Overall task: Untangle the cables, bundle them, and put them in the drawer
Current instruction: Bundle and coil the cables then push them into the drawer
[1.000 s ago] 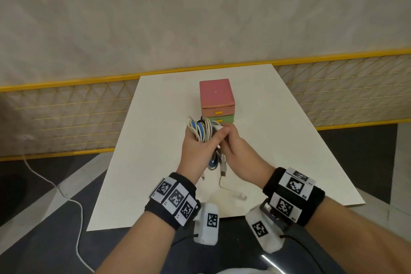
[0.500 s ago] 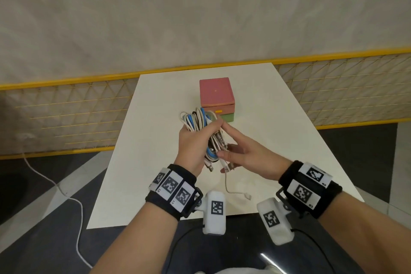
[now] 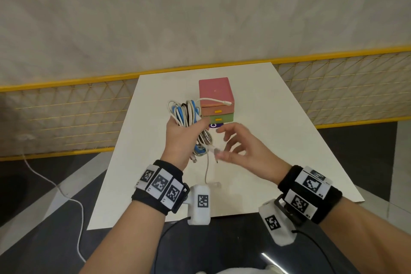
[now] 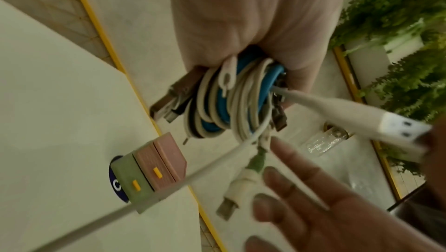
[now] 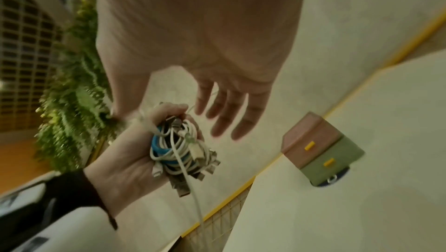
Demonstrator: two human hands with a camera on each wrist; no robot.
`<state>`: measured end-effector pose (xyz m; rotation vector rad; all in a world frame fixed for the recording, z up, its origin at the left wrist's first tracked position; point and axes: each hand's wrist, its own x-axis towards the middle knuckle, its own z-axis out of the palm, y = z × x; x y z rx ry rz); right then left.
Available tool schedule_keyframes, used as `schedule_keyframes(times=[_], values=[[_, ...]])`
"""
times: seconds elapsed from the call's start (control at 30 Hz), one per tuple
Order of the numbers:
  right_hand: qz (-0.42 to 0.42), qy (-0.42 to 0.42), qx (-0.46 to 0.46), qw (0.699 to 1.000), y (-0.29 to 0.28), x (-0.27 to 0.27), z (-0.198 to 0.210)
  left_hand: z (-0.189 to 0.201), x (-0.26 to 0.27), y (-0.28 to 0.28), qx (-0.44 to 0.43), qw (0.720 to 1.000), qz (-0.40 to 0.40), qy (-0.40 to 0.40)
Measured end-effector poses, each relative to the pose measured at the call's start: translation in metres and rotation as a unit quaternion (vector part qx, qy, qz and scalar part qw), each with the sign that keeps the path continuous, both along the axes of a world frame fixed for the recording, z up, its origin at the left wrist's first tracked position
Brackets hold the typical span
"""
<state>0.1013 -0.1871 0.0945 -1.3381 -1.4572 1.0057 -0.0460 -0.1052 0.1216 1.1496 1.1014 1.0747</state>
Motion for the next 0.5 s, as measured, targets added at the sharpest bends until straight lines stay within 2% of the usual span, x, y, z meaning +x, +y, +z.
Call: schedule_keyframes(times=[0.13, 0.2, 0.27, 0.37, 0.5], values=[[-0.108, -0.067, 0.143, 0.982, 0.013, 0.010, 0.007, -0.005, -0.005, 0.001, 0.044, 0.998, -0.024, 0.050], [-0.125, -0.134, 0.150, 0.972, 0.027, 0.014, 0.004, -0.007, -0.005, 0.001, 0.062, 0.995, -0.043, 0.057], [-0.108, -0.178, 0.129, 0.969, 0.038, 0.013, 0.001, -0.009, -0.004, -0.002, 0.076, 0.993, -0.061, 0.060], [-0.095, -0.171, 0.144, 0.970, 0.046, 0.009, 0.000, -0.009, -0.001, -0.004, 0.082, 0.993, -0.068, 0.054], [-0.067, -0.132, 0.150, 0.978, 0.046, -0.002, -0.003, -0.012, 0.002, -0.001, 0.067, 0.997, -0.029, 0.027]])
